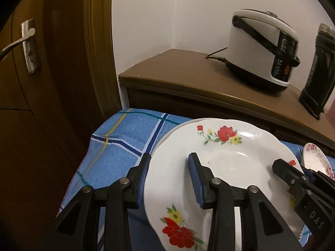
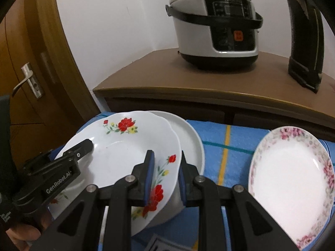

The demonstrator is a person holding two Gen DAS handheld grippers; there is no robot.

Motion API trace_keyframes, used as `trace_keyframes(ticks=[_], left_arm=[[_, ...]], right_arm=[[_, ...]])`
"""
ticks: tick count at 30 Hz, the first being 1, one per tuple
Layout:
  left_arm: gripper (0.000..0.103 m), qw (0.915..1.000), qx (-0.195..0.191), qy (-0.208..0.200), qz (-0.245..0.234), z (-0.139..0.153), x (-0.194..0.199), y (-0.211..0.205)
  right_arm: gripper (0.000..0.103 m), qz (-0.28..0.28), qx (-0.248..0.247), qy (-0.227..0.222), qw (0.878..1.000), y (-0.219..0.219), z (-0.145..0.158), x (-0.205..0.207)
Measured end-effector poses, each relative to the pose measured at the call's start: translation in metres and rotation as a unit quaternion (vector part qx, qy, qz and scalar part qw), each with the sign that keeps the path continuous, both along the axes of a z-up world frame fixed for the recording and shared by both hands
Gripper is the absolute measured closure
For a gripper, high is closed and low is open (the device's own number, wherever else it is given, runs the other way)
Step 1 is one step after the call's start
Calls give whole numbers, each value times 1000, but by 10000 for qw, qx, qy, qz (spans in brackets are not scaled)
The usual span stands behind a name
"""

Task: Organize plates and bowls
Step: 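Lift the red-flowered plate with both grippers and lower it onto the grey plate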

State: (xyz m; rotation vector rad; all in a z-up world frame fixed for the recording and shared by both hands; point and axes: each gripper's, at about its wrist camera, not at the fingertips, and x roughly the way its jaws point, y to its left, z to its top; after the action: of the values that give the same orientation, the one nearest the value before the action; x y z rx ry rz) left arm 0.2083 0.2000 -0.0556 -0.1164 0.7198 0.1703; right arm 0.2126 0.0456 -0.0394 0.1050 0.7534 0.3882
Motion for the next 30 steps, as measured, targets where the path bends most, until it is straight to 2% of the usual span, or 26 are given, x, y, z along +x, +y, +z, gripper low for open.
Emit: trace_keyframes(ticks=[15, 30], left_arm=[[63, 9995, -28, 281, 113, -13, 14, 2], [62, 9989, 262, 383, 89, -13, 19, -4]], right_arm=[[82, -113, -176, 65, 9998, 7, -12, 21], [80, -172, -167, 277, 9993, 11, -17, 35]])
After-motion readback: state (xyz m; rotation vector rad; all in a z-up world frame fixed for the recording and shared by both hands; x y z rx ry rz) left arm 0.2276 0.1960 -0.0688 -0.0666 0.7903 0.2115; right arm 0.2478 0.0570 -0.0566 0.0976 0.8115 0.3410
